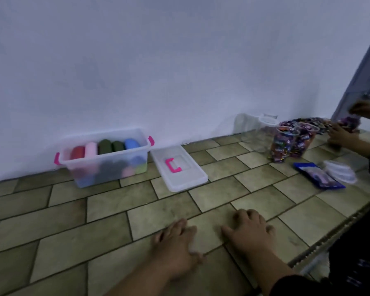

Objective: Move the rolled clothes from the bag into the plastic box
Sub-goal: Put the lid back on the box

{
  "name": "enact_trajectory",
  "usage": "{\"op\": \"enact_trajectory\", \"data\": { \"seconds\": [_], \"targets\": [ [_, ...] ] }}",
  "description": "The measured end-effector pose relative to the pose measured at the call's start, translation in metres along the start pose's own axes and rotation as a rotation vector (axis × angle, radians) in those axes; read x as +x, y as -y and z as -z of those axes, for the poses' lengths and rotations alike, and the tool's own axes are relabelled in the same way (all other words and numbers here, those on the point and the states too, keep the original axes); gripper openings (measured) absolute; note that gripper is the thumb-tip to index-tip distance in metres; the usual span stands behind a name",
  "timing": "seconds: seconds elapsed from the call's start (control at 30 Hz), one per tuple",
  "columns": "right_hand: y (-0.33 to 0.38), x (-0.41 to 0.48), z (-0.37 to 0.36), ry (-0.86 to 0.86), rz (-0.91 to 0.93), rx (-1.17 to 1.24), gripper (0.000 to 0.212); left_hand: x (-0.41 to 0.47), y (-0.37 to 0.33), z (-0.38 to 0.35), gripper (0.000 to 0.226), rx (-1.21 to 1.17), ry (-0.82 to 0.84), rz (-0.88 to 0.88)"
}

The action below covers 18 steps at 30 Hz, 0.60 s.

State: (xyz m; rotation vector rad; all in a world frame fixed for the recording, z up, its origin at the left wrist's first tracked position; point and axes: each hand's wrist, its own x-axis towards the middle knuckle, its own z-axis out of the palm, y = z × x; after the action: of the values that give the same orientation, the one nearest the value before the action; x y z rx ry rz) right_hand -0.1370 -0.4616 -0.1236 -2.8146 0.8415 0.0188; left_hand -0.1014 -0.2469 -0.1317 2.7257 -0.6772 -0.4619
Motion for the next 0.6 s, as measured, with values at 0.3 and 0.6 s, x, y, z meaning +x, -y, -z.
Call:
{"op": "enact_trajectory", "data": {
  "seconds": [0.3, 0.6],
  "targets": [
    [0.092, 0.1, 0.008, -0.031, 0.192, 0.277, 0.064, 0.069, 0.028, 0.071, 0.054, -0.771, -0.26, 0.237],
    [0.136, 0.161, -0.012, 0.035, -0.017, 0.231, 0.098, 0.144, 0.024, 0.093, 0.06, -1.389, -0.374, 0.461]
  ]
}}
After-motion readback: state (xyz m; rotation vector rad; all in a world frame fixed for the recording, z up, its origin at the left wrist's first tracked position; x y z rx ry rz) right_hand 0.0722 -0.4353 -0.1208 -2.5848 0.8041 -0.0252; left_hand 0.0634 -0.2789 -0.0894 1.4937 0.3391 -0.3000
